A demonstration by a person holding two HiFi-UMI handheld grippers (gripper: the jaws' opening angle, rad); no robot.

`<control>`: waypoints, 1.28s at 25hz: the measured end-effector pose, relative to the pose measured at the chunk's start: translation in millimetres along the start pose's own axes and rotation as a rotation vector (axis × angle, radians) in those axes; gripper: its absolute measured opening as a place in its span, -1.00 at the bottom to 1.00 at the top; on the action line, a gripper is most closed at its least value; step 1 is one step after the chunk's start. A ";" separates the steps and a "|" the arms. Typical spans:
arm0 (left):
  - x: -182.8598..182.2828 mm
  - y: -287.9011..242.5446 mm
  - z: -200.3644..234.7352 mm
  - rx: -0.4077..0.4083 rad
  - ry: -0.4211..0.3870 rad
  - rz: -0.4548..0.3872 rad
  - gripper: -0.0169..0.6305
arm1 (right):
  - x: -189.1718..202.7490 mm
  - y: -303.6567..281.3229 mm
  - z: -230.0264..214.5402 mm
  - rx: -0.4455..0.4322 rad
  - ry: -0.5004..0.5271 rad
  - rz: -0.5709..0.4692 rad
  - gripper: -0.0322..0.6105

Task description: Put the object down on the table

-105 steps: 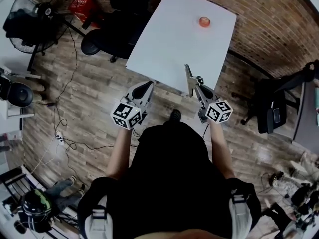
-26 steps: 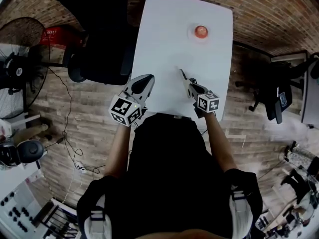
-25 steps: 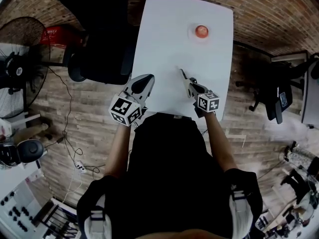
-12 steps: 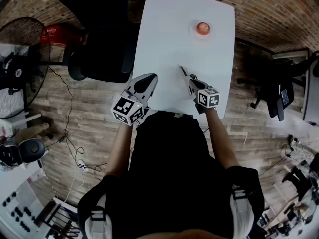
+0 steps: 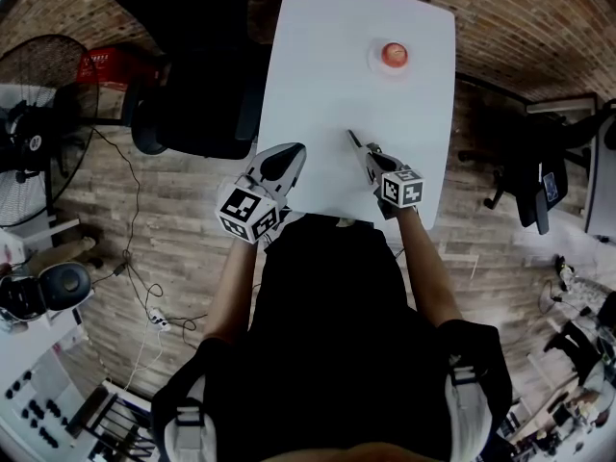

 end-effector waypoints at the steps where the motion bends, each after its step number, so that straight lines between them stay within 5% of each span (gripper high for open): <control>1: 0.0 0.1 -0.1 0.001 0.000 0.000 -0.87 | 0.1 0.0 0.0 0.002 -0.002 -0.001 -0.88; 32: -3.9 -3.5 4.8 0.012 -0.011 -0.001 -0.87 | -4.6 -6.3 -23.3 0.112 -0.046 0.008 -0.72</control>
Point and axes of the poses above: the fingertips, and each gripper's own axes: y backward along the fingers, z to its left, x out of its underside, the point moved 7 cm from there along y, backward along the fingers, and after that the axes turned 9 degrees about z, right-handed, at the moved point
